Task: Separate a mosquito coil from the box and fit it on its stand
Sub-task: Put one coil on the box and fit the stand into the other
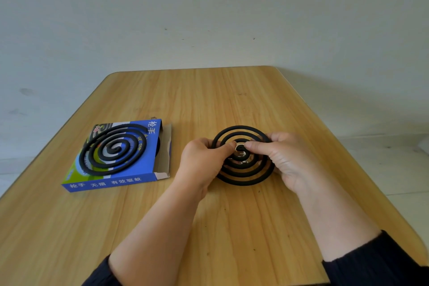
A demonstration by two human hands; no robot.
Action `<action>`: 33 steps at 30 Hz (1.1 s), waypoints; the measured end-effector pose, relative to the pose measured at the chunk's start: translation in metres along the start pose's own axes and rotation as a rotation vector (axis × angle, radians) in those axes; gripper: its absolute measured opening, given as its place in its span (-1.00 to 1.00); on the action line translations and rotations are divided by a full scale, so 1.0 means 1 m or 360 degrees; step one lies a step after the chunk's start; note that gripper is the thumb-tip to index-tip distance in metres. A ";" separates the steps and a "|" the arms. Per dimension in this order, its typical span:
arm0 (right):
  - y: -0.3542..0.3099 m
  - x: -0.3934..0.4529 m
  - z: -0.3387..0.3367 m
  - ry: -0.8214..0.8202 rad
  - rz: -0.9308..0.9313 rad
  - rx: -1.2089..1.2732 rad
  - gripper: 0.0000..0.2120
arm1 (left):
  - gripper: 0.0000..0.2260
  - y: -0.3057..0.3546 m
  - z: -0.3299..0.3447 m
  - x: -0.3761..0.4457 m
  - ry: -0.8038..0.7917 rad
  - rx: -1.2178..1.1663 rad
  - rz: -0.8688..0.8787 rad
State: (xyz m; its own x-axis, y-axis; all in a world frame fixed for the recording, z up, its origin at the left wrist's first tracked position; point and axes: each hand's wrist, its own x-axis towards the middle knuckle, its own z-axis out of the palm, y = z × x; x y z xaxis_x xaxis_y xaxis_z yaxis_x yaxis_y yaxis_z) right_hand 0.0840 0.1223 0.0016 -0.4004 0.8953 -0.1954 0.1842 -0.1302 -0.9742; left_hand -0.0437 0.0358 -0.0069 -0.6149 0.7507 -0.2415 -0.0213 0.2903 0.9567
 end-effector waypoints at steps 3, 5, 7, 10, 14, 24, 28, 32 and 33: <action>0.000 -0.001 0.001 0.0005 -0.0014 -0.0008 -0.89 | -0.80 0.000 0.000 0.001 -0.0011 -0.0008 -0.0015; -0.001 -0.001 0.002 0.0017 -0.0031 -0.0044 -0.89 | -0.80 -0.001 0.000 0.002 -0.0005 0.0016 -0.0009; -0.001 -0.001 0.003 0.0021 -0.0037 -0.0079 -0.89 | -0.80 -0.001 0.000 0.002 0.0000 0.0046 -0.0005; -0.002 0.000 0.004 0.0012 -0.0010 -0.0094 -0.89 | -0.78 -0.001 -0.001 0.004 -0.0017 0.0053 -0.0018; -0.002 0.002 0.004 0.0012 0.0019 -0.0124 -0.88 | -0.77 0.000 -0.001 0.005 -0.0029 0.0050 -0.0030; -0.003 0.003 0.004 -0.0003 0.0044 -0.0149 -0.87 | -0.78 0.001 -0.001 0.004 -0.0046 0.0040 -0.0031; -0.003 0.004 0.006 0.0025 0.0051 -0.0156 -0.86 | -0.78 0.002 0.000 0.004 -0.0021 0.0047 -0.0009; -0.003 0.004 0.005 0.0011 0.0061 -0.0164 -0.87 | -0.78 0.002 0.000 0.003 -0.0037 0.0050 -0.0006; -0.003 0.004 0.005 0.0010 0.0060 -0.0165 -0.86 | -0.78 0.002 0.000 0.003 -0.0036 0.0054 -0.0006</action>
State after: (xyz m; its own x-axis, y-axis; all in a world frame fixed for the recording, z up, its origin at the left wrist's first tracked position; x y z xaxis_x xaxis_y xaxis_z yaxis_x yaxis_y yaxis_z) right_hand 0.0770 0.1244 0.0028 -0.3861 0.8932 -0.2306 0.2912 -0.1191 -0.9492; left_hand -0.0456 0.0382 -0.0055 -0.5970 0.7625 -0.2492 0.0031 0.3128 0.9498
